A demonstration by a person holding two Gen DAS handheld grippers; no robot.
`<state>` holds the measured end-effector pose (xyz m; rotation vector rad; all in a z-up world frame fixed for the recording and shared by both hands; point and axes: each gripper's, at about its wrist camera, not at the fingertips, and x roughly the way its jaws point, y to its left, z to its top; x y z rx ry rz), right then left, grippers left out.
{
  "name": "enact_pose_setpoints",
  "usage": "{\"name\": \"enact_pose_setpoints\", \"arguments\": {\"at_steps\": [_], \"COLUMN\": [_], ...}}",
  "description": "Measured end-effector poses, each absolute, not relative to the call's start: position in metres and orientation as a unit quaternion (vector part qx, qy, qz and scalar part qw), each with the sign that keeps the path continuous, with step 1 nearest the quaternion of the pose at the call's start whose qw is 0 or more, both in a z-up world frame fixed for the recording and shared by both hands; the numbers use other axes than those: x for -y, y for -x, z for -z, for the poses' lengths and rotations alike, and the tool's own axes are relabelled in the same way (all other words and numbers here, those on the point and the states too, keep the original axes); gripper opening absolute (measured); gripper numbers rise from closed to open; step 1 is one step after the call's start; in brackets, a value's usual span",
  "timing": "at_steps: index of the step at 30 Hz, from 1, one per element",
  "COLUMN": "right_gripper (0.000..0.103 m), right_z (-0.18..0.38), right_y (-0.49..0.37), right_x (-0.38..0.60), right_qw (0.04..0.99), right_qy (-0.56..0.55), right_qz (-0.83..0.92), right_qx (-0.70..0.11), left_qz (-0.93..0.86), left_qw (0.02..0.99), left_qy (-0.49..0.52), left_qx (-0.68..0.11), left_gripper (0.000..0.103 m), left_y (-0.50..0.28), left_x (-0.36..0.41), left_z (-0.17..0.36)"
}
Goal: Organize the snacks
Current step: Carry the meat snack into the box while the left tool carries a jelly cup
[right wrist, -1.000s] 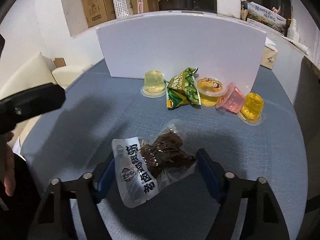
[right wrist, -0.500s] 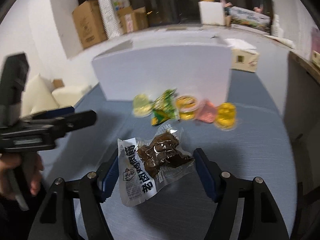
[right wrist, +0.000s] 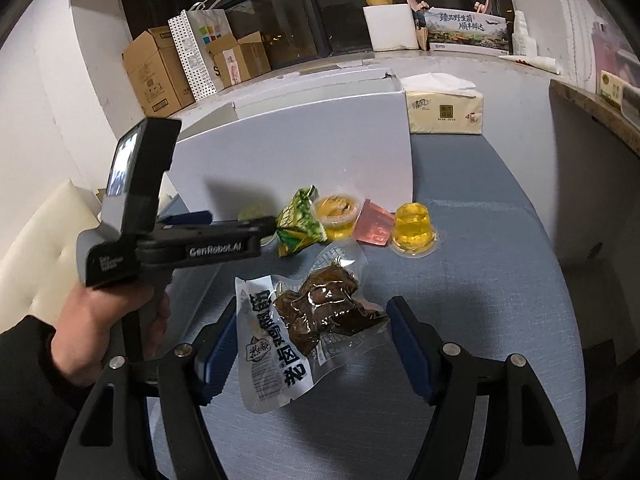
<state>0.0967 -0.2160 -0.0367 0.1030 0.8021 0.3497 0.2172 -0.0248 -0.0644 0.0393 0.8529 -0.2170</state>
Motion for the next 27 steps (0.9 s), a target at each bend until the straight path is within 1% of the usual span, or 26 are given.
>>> {"name": "enact_pose_setpoints", "arguments": {"at_steps": [1, 3, 4, 9, 14, 22, 27], "right_gripper": [0.075, 0.075, 0.075, 0.075, 0.075, 0.075, 0.075], "right_z": [0.037, 0.037, 0.037, 0.038, 0.038, 0.03, -0.001], "right_y": [-0.097, -0.098, -0.098, -0.098, -0.098, -0.1, -0.115], "right_x": [0.216, 0.217, 0.218, 0.217, 0.218, 0.218, 0.215], "right_qw": [0.904, 0.904, 0.904, 0.903, 0.904, 0.908, 0.917], "right_qy": [-0.051, -0.055, -0.056, -0.057, -0.061, -0.068, -0.069], "right_qz": [-0.169, -0.17, -0.171, -0.171, -0.169, -0.177, -0.186], "right_qx": [-0.389, -0.389, -0.389, -0.389, -0.387, -0.374, -0.345], "left_qz": [0.107, 0.112, 0.117, 0.123, 0.135, 0.155, 0.153], "left_qw": [0.904, 0.898, 0.894, 0.896, 0.903, 0.917, 0.929], "left_qy": [-0.017, -0.014, -0.014, -0.025, -0.02, -0.02, 0.004], "left_qx": [-0.414, -0.426, -0.431, -0.426, -0.408, -0.366, -0.336], "left_gripper": [0.07, 0.054, 0.044, 0.044, 0.043, 0.044, 0.043], "left_y": [-0.218, -0.22, -0.221, -0.212, -0.191, -0.151, -0.153], "left_x": [0.025, 0.025, 0.025, 0.024, 0.023, 0.008, -0.011], "left_z": [0.064, 0.067, 0.07, 0.068, 0.051, 0.008, -0.026]}}
